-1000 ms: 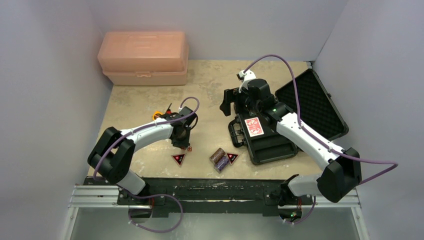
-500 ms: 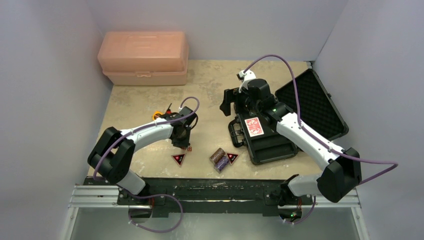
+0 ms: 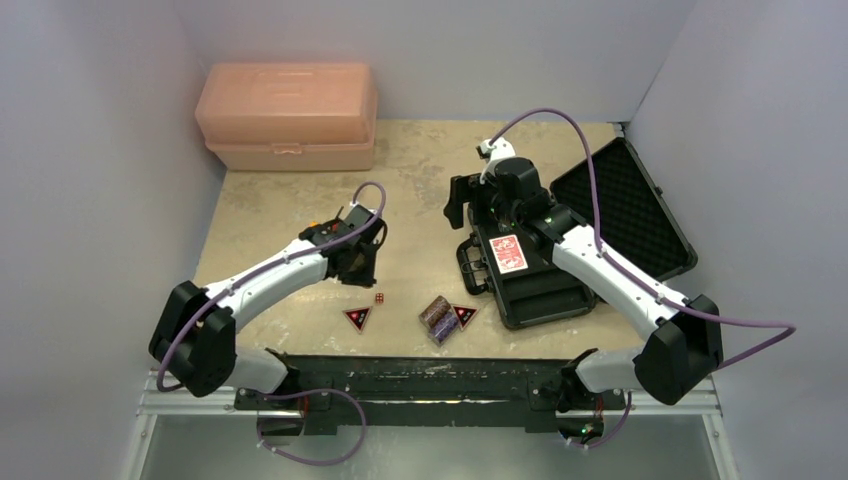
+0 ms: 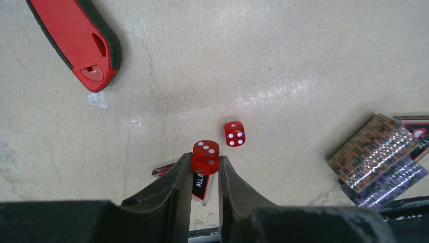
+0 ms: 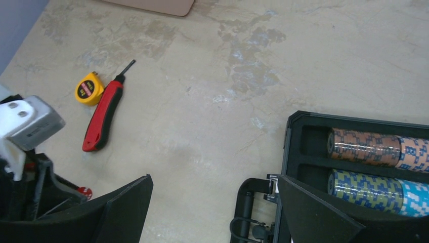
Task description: Pack up texas hold em set
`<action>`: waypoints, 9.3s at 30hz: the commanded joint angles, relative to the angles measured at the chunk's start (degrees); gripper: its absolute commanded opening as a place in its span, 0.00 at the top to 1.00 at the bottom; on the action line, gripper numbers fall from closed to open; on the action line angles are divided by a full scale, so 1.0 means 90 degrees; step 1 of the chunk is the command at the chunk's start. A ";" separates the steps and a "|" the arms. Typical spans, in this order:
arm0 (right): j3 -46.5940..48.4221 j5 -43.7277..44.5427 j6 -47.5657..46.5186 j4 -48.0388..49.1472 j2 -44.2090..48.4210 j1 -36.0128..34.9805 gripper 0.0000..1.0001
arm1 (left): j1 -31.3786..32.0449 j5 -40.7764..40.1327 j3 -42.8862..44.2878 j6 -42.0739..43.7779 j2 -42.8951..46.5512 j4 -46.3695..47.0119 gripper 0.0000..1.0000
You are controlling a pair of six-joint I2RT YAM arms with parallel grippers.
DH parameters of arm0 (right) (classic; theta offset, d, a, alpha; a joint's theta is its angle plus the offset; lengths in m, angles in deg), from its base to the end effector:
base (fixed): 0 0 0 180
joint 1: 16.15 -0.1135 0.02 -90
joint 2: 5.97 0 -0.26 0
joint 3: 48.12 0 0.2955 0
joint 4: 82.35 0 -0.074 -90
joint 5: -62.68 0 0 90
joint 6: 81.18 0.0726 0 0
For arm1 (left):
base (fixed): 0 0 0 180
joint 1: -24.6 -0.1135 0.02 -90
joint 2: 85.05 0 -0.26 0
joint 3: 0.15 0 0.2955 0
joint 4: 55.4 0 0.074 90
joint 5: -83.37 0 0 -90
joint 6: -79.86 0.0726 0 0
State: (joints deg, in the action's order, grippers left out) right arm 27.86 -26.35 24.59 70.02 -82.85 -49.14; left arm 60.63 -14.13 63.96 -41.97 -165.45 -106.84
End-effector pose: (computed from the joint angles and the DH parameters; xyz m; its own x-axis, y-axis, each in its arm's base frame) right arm 0.3238 0.2087 0.2921 -0.5301 -0.0201 -0.8477 -0.4030 0.8856 0.2310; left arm 0.2608 -0.1780 0.1519 -0.9223 0.0243 -0.3857 0.0668 0.9930 -0.0972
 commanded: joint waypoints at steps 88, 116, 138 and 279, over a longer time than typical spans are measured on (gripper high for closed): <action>0.0079 0.3745 0.1923 0.0272 0.1835 0.1102 0.01 | 0.0047 0.2497 0.7820 0.0258 -0.4897 0.0819 1.00; -0.0237 0.3994 0.1127 0.0488 0.2061 0.1100 0.01 | 0.0276 0.2535 0.7145 -0.0485 -0.5636 0.1816 1.00; -0.0290 0.3632 0.1002 0.0636 0.1858 0.1099 0.01 | 0.0313 0.2368 0.7574 -0.0242 -0.6167 0.1472 1.00; 0.0066 -0.0323 0.7822 0.3212 0.2421 0.0864 0.01 | 0.0147 0.0227 0.0103 -0.0934 -0.0764 0.0516 0.19</action>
State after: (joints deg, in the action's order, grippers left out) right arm 26.68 -29.84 95.75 96.75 -61.10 -40.93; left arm 60.76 -12.78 65.84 -49.10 -172.38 -103.12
